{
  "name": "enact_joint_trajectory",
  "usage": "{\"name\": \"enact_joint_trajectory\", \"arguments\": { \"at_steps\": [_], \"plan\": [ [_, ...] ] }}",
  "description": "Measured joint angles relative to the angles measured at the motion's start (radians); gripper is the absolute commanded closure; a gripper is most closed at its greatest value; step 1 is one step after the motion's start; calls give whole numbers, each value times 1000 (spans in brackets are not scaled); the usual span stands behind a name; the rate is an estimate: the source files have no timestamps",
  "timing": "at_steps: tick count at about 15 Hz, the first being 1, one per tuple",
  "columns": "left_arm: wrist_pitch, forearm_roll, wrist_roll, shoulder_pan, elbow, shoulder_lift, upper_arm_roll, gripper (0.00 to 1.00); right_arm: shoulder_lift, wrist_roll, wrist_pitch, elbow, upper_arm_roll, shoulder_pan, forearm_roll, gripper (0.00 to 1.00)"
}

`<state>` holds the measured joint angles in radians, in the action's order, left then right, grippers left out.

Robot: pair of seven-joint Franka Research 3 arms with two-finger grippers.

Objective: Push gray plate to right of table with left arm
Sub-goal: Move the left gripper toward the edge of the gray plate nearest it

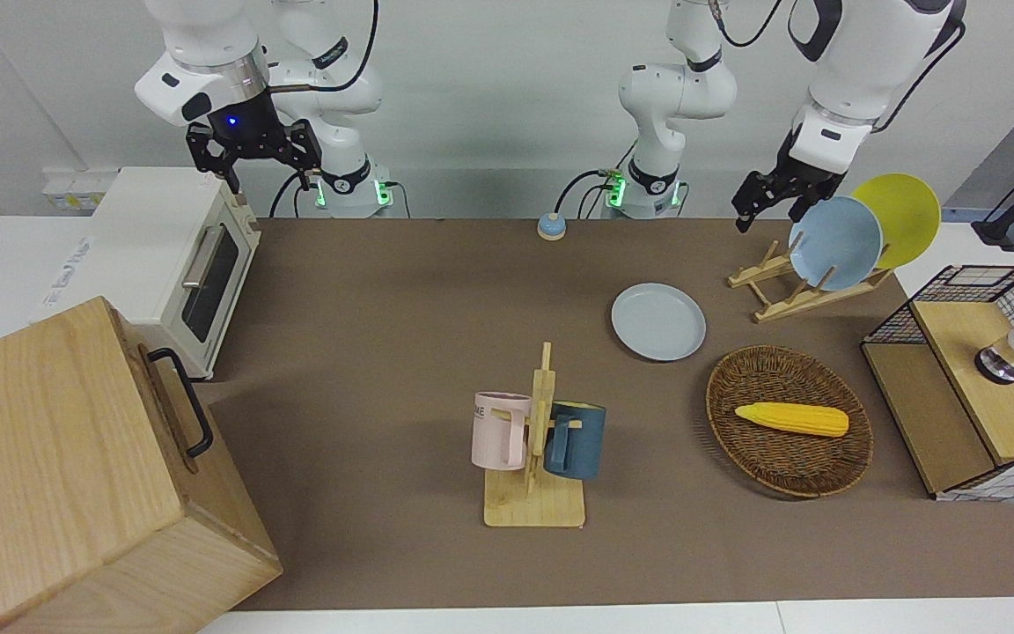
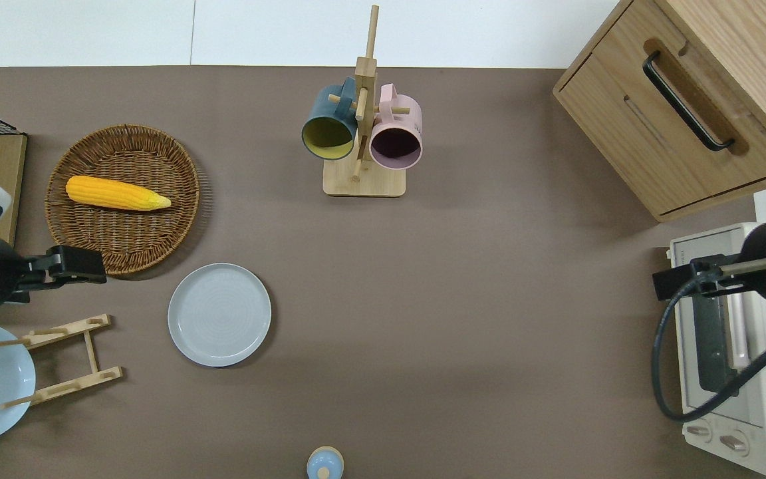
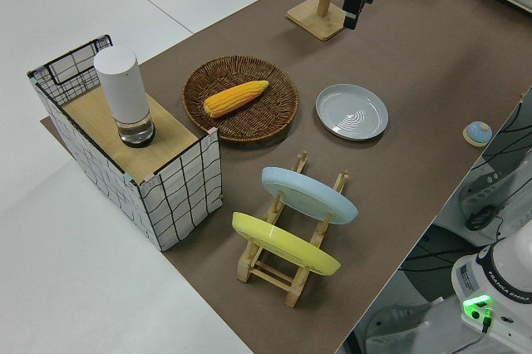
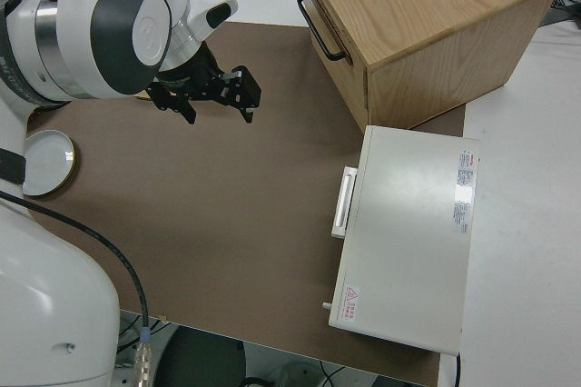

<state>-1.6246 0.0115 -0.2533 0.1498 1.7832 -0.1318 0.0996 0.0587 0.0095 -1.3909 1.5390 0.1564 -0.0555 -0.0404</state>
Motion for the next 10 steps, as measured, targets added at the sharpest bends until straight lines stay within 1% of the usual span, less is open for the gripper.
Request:
{"name": "enact_joint_trajectory", "arguments": {
  "at_steps": [2,3,4,6,10],
  "plan": [
    [-15,0,0,0,66,4,-1,5,0,0,0,0,0,0,0,5],
    [-43,0,0,0,101,5,-1,5,0,0,0,0,0,0,0,5],
    [-98,0,0,0,165,7,-2,5,0,0,0,0,0,0,0,5],
    [-171,0,0,0,249,10,-2,7,0,0,0,0,0,0,0,5],
    [-275,0,4,0,352,11,-2,5,0,0,0,0,0,0,0,5]
  ]
}}
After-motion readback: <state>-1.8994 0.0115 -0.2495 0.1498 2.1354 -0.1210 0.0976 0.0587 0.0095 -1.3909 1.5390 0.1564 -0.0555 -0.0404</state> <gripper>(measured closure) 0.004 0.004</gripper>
